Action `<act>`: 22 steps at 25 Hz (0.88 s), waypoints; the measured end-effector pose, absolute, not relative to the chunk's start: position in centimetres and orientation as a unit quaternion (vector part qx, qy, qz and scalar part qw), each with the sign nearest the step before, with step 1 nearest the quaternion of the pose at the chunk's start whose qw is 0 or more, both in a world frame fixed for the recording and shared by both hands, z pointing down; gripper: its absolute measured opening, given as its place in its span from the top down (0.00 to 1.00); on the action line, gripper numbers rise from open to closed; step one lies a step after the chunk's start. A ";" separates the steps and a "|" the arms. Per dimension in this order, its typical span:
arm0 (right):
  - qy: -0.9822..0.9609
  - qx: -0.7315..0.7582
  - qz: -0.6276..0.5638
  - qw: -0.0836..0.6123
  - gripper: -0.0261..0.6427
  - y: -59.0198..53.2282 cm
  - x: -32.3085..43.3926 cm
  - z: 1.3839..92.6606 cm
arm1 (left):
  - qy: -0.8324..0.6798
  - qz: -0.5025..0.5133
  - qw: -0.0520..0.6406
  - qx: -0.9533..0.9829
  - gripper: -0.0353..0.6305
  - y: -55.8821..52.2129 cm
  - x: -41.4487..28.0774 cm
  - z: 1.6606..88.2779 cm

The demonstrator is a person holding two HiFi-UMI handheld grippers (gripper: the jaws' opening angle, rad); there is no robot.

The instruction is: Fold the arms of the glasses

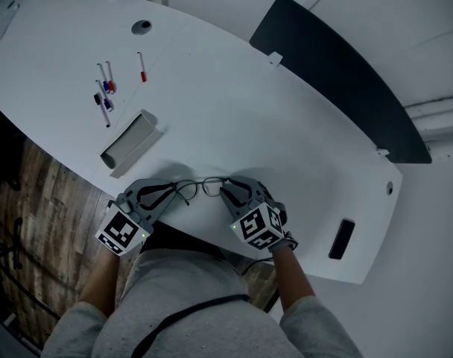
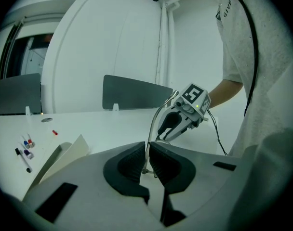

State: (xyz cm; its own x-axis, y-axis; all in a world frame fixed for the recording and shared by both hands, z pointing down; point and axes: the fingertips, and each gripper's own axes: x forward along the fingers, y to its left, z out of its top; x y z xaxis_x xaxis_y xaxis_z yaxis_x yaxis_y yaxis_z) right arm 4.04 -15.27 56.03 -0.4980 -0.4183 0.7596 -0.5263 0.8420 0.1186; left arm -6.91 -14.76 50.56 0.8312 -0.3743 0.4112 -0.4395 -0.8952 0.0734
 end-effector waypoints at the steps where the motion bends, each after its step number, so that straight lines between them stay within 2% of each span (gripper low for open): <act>1: -0.863 0.273 0.064 0.419 0.78 -15.3 4.1 56.0 | -0.211 0.201 0.080 0.953 0.89 -14.8 -6.8 50.6; 22: -0.867 0.272 0.055 0.414 0.79 -15.4 4.5 56.0 | -0.174 0.254 0.083 0.948 0.89 -14.6 -3.5 51.8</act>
State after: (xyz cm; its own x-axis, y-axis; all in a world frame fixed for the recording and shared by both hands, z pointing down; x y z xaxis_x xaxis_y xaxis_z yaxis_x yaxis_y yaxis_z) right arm 4.47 -15.43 56.04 -0.5099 -0.4258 0.7475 -0.5166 0.8464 0.1297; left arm -3.45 -14.64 51.81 0.8104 -0.2868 0.5108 -0.3711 -0.9261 0.0687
